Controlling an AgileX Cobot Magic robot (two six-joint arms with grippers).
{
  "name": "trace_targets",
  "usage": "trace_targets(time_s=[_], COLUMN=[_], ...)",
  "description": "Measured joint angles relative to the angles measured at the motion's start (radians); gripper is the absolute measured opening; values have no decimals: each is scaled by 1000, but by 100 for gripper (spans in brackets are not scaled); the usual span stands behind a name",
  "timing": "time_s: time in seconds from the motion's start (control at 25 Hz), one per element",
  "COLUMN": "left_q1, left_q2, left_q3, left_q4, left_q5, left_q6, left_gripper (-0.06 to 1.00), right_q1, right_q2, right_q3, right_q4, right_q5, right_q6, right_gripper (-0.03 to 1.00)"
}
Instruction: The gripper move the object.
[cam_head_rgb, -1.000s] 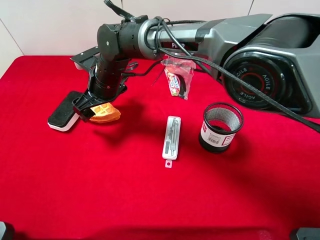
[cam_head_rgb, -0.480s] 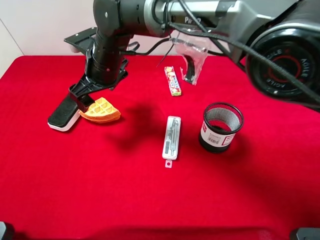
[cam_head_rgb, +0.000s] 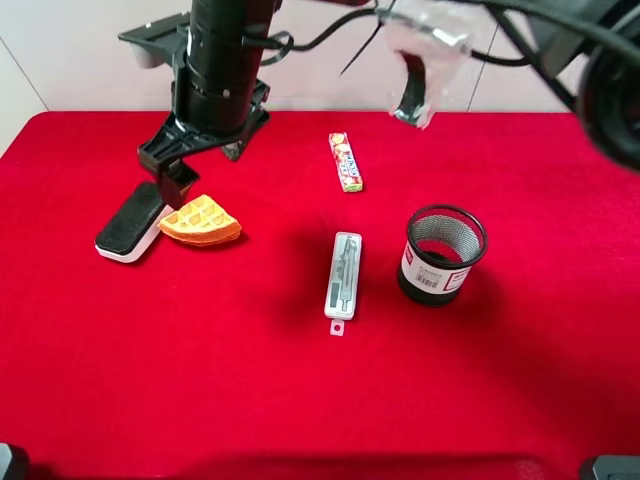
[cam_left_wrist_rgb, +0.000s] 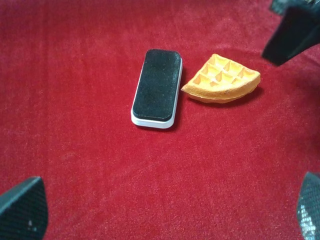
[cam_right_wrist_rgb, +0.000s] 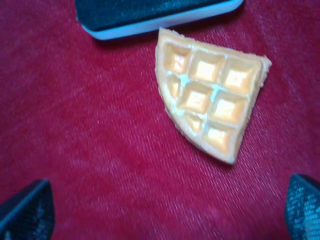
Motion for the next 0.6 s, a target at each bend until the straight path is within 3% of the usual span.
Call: trace_targets(time_s=[0.24, 0.6], left_q1=[0, 0], left_q2=[0, 0], left_q3=[0, 0], left_q4=[0, 0], left_q5=[0, 0], left_q6=[0, 0], left_gripper=[99, 99], right_q1=[0, -12], right_q2=[-47, -165], right_q3=[0, 0], right_q4=[-23, -53], right_q5=[107, 117], right_q6=[0, 18], right_gripper=[69, 69])
